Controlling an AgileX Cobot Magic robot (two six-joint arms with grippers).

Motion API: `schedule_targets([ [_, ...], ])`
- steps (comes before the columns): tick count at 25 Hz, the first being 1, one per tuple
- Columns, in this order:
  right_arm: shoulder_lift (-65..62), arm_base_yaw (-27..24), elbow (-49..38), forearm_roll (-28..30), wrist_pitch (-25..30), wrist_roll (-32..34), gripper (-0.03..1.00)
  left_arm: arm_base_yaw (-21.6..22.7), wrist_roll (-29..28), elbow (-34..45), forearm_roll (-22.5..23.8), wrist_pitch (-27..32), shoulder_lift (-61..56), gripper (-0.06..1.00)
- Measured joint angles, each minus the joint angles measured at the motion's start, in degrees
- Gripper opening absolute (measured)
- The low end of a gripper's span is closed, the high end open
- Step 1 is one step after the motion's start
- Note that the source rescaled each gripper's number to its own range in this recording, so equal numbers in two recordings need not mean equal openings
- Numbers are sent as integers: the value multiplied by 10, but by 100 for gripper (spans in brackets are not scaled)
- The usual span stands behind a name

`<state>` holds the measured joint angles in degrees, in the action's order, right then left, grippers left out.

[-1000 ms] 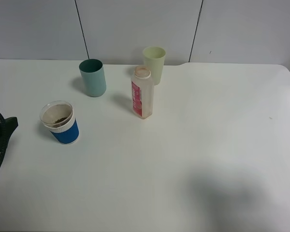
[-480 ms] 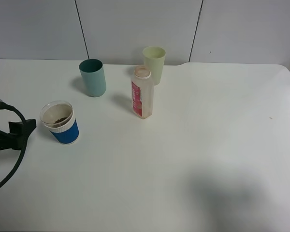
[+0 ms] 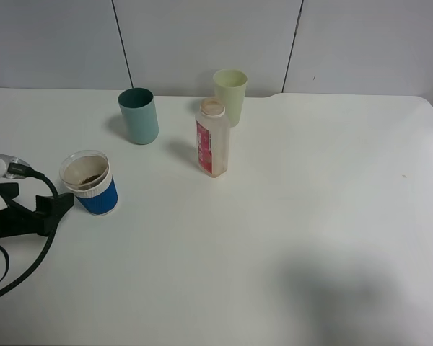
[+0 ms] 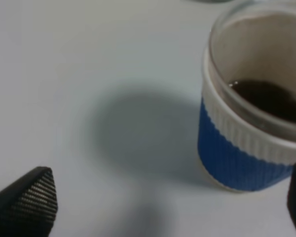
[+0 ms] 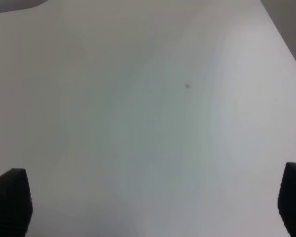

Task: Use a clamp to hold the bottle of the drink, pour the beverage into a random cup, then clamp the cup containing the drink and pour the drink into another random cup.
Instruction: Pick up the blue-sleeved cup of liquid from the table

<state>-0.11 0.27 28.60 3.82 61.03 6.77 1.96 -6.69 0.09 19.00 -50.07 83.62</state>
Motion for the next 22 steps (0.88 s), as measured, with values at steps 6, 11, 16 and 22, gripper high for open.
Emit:
schedule_targets([
  [6, 0, 0, 0, 0, 0, 0, 100, 0, -1, 0, 37, 0, 1, 80],
  [11, 0, 0, 0, 0, 0, 0, 100, 0, -29, 0, 71, 0, 1, 95],
  [16, 0, 0, 0, 0, 0, 0, 100, 0, -51, 0, 110, 0, 1, 99],
  [22, 0, 0, 0, 0, 0, 0, 100, 0, -52, 0, 121, -11, 1, 99],
])
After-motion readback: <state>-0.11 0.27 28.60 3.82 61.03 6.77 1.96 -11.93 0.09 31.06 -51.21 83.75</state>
